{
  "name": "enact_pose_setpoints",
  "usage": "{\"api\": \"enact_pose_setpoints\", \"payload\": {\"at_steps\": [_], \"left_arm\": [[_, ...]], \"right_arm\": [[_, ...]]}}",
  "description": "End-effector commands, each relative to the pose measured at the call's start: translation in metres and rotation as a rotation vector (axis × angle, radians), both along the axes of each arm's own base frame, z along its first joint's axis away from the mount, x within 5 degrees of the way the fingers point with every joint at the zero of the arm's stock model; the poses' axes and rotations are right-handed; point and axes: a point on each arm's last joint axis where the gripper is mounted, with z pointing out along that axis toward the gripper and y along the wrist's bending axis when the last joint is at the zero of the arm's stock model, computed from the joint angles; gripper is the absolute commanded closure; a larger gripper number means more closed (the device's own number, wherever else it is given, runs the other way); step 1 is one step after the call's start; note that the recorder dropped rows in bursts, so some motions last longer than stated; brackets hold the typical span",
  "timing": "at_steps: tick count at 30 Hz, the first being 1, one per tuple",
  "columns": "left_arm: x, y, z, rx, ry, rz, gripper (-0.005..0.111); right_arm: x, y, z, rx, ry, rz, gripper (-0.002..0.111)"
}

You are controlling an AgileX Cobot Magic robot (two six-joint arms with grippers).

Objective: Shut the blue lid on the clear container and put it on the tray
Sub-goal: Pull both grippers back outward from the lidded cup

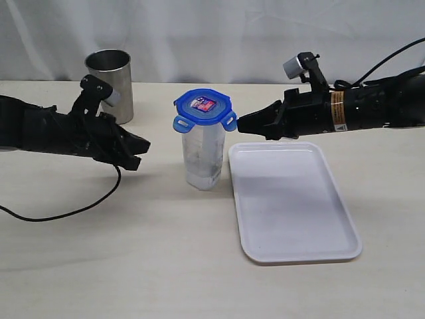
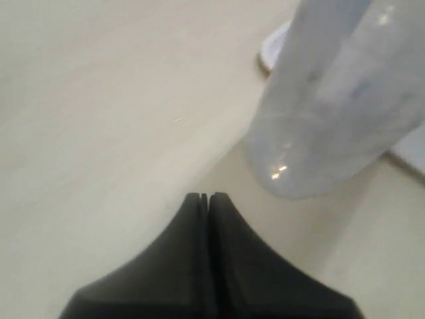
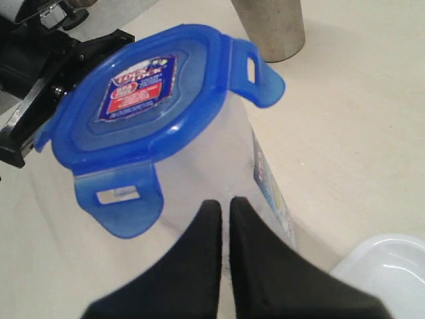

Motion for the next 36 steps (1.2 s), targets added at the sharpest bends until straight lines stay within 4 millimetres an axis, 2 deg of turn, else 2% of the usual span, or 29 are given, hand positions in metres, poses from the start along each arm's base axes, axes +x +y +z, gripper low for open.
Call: {"api": "enact_pose_setpoints", "payload": {"at_steps": [1, 7, 10, 16, 19, 21, 23, 24, 27, 29, 33, 36], "left_arm": [[0.007, 0.013, -0.006, 0.156, -0.020, 0.090, 0.107], [0.030, 0.033, 0.003, 0.355, -0.072, 0.273, 0.107], [0.039, 0.046, 0.010, 0.426, -0.068, 0.430, 0.107], [0.051, 0.068, 0.021, 0.364, -0.063, 0.624, 0.107], [0.054, 0.091, 0.029, 0.464, -0.270, 0.833, 0.107], [0.045, 0.096, 0.026, 0.336, -0.396, 0.928, 0.107], [0.035, 0.092, 0.021, 0.154, -0.423, 0.863, 0.107], [0.030, 0.084, 0.018, 0.027, -0.422, 0.756, 0.107], [0.017, 0.068, 0.018, -0.184, -0.391, 0.451, 0.107], [0.005, 0.063, 0.015, -0.255, -0.349, 0.324, 0.107], [-0.023, 0.053, -0.004, -0.269, -0.296, 0.115, 0.107], [-0.033, 0.038, -0.016, -0.289, -0.267, -0.048, 0.107]], "right_arm": [[0.000, -0.002, -0.001, -0.041, -0.005, -0.019, 0.104], [0.000, -0.002, -0.001, -0.043, -0.005, -0.022, 0.104], [0.000, -0.002, -0.001, -0.045, -0.005, -0.023, 0.104], [0.001, -0.003, -0.002, -0.058, -0.007, -0.032, 0.104], [0.001, -0.003, -0.002, -0.058, -0.007, -0.032, 0.104], [0.001, -0.003, -0.002, -0.059, -0.007, -0.034, 0.104], [0.002, -0.004, -0.002, -0.060, -0.008, -0.036, 0.104], [0.002, -0.004, -0.002, -0.060, -0.008, -0.036, 0.104], [0.001, -0.004, -0.002, -0.061, -0.008, -0.034, 0.104], [0.001, -0.004, -0.002, -0.061, -0.008, -0.034, 0.104], [0.001, -0.004, -0.002, -0.061, -0.008, -0.034, 0.104], [0.001, -0.004, -0.002, -0.064, -0.017, -0.030, 0.104]]}}
